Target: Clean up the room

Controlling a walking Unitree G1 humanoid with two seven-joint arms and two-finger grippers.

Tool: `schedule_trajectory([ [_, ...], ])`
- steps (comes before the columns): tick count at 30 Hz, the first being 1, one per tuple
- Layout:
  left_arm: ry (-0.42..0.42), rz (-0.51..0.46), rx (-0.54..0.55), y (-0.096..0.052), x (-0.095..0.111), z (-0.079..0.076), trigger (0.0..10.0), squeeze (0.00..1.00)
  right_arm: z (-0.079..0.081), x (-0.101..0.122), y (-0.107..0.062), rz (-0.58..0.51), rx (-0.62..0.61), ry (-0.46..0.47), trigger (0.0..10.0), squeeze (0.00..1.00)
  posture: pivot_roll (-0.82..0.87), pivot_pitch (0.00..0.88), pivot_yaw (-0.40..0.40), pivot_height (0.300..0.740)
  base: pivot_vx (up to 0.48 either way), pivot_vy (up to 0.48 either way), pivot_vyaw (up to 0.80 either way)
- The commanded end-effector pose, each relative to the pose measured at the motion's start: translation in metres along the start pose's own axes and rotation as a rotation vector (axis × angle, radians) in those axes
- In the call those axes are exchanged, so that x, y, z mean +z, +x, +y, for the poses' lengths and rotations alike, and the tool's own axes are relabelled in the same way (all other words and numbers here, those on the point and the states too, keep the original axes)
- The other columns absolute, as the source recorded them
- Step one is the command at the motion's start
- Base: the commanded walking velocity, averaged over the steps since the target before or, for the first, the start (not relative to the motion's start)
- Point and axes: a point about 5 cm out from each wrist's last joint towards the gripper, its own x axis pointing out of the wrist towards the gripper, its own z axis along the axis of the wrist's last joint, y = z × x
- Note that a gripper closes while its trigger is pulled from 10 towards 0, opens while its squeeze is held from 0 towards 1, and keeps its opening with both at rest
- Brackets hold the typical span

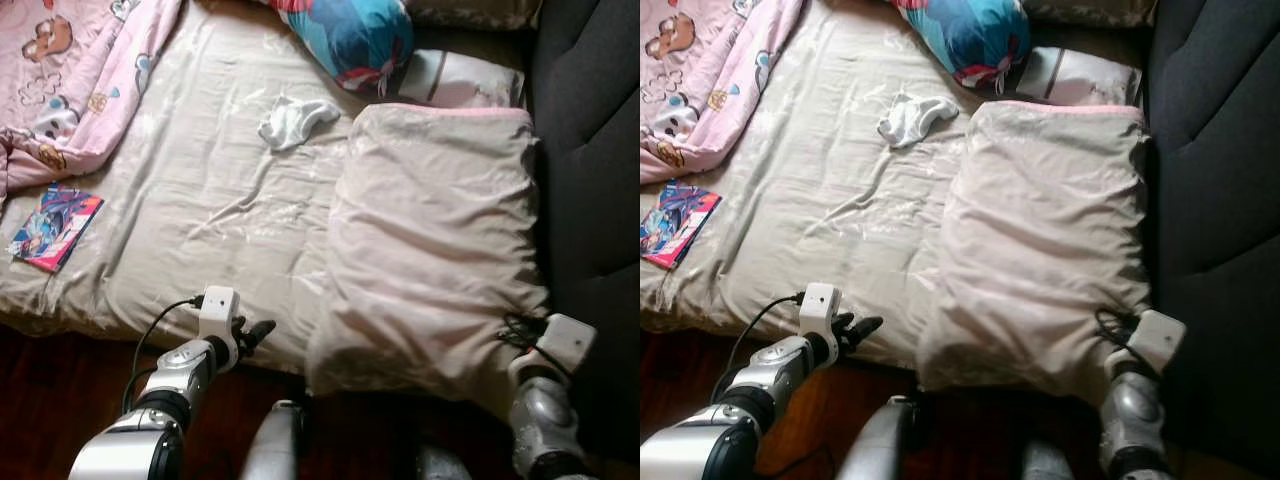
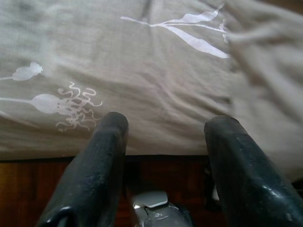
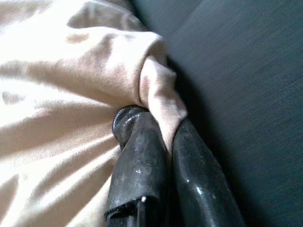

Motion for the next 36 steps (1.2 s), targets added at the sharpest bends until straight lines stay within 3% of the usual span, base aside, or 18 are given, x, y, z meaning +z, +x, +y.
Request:
schedule_trajectory([
  [1, -0.016, 0.058, 0.018, -0.006, -0.018, 0.004, 10.0, 1.00, -0.019, 0.011, 0.002, -0.086, -0.094, -0.027, 0.0, 0.00, 0.03, 0.338, 0.087, 0.740, 0.000, 0.000, 0.00],
  [3, -0.009, 0.063, 0.017, -0.006, -0.019, 0.003, 10.0, 1.00, -0.024, 0.008, 0.000, -0.074, -0.112, -0.072, 0.0, 0.00, 0.03, 0.335, 0.085, 0.740, 0.000, 0.000, 0.00],
  [4, -0.007, 0.064, 0.017, -0.005, -0.019, 0.002, 10.0, 1.00, -0.028, -0.003, -0.006, -0.041, -0.114, -0.139, 0.0, 0.00, 0.03, 0.332, 0.083, 0.740, 0.000, 0.000, 0.00],
  [5, -0.005, 0.063, 0.018, -0.004, -0.019, 0.002, 10.0, 1.00, -0.029, -0.012, -0.010, -0.006, -0.105, -0.157, 3.5, 0.00, 0.03, 0.332, 0.082, 0.740, 0.000, 0.000, 0.00],
  [6, -0.004, 0.063, 0.018, -0.004, -0.018, 0.001, 10.0, 1.00, -0.030, -0.018, -0.013, 0.018, -0.100, -0.164, 3.5, 0.00, 0.03, 0.331, 0.082, 0.740, 0.000, 0.000, 0.00],
  [7, -0.003, 0.062, 0.019, -0.004, -0.018, 0.001, 10.0, 1.00, -0.030, -0.023, -0.016, 0.039, -0.100, -0.167, 10.0, 0.00, 0.03, 0.331, 0.083, 0.740, 0.000, 0.000, 0.00],
  [12, 0.002, 0.066, 0.018, -0.004, -0.019, 0.001, 10.0, 1.00, -0.027, -0.043, -0.029, 0.116, -0.084, -0.181, 10.0, 0.00, 0.03, 0.327, 0.084, 0.740, 0.000, 0.000, 0.00],
  [13, 0.004, 0.068, 0.018, -0.004, -0.020, 0.001, 10.0, 1.00, -0.028, -0.044, -0.031, 0.112, -0.096, -0.205, 10.0, 0.32, 0.03, 0.323, 0.086, 0.740, 0.000, 0.000, 0.00],
  [14, 0.004, 0.069, 0.018, -0.004, -0.020, 0.001, 10.0, 1.00, -0.028, -0.044, -0.031, 0.108, -0.105, -0.207, 10.0, 0.91, 0.03, 0.321, 0.087, 0.740, 0.000, 0.000, 0.00],
  [15, 0.005, 0.069, 0.018, -0.004, -0.020, 0.000, 10.0, 1.00, -0.028, -0.043, -0.030, 0.102, -0.116, -0.208, 10.0, 1.00, 0.03, 0.320, 0.087, 0.740, 0.000, 0.000, 0.00],
  [26, -0.003, 0.065, 0.012, -0.001, -0.018, -0.004, 10.0, 1.00, -0.028, -0.007, -0.017, -0.113, -0.179, -0.274, 10.0, 1.00, 0.02, 0.286, 0.082, 0.740, 0.000, 0.000, 0.00],
  [30, -0.005, 0.059, 0.022, 0.000, -0.020, -0.007, 10.0, 1.00, 0.004, 0.011, -0.020, -0.276, 0.005, -0.239, 10.0, 1.00, 0.01, 0.266, 0.078, 0.740, 0.000, 0.000, 0.00],
  [31, 0.005, 0.059, 0.023, 0.000, -0.021, -0.008, 10.0, 1.00, 0.016, 0.016, -0.022, -0.317, 0.079, -0.217, 10.0, 0.91, 0.01, 0.259, 0.077, 0.740, 0.000, 0.000, 0.00],
  [32, 0.005, 0.059, 0.023, 0.000, -0.021, -0.008, 10.0, 1.00, 0.016, 0.016, -0.022, -0.317, 0.079, -0.217, 10.0, 0.91, 0.01, 0.259, 0.077, 0.740, 0.000, 0.000, 0.00],
  [33, 0.000, 0.043, 0.017, 0.001, -0.020, -0.010, 10.0, 1.00, 0.026, 0.021, -0.026, -0.360, 0.126, -0.201, 10.0, 0.26, 0.01, 0.250, 0.076, 0.740, 0.000, 0.000, 0.00],
  [34, -0.004, 0.037, 0.014, 0.002, -0.019, -0.011, 10.0, 1.00, 0.029, 0.023, -0.026, -0.370, 0.135, -0.196, 10.0, 0.00, 0.00, 0.247, 0.075, 0.740, 0.000, 0.000, 0.00],
  [36, -0.027, -0.018, 0.030, 0.003, -0.012, -0.011, 10.0, 1.00, 0.038, 0.020, -0.028, -0.340, 0.168, -0.140, 10.0, 0.00, 0.01, 0.234, 0.072, 0.740, 0.000, 0.000, 0.00],
])
